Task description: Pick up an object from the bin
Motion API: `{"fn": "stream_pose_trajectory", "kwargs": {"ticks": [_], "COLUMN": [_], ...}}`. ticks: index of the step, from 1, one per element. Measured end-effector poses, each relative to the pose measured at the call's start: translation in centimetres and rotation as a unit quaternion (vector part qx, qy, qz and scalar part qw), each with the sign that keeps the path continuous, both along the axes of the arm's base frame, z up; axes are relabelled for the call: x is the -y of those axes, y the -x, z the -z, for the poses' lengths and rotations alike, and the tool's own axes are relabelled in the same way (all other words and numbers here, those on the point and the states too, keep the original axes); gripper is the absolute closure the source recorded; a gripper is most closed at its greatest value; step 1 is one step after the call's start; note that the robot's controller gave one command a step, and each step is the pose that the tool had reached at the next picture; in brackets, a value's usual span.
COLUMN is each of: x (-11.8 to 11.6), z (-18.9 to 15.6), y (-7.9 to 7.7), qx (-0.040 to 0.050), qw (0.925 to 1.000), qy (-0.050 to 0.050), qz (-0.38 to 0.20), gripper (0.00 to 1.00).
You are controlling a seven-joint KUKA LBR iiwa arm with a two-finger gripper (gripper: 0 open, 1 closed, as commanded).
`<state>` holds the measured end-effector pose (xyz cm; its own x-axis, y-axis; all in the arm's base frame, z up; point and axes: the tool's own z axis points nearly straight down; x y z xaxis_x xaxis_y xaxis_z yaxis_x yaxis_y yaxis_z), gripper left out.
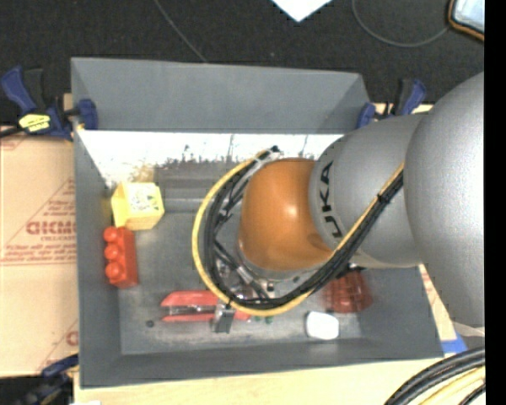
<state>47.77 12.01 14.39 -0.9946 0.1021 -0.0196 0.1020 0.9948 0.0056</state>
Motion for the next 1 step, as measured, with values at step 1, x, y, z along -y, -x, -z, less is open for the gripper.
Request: {"fn": "stream_pose_trajectory", "kwargs": {"ticks": [1], "x": [0.07], "z": [-2.04], "y": [0.12], "qx": [-0.0031], "qw": [1.0000], "qy": [0.001], "qz": [-0.001], "gripper": [1.00]}}
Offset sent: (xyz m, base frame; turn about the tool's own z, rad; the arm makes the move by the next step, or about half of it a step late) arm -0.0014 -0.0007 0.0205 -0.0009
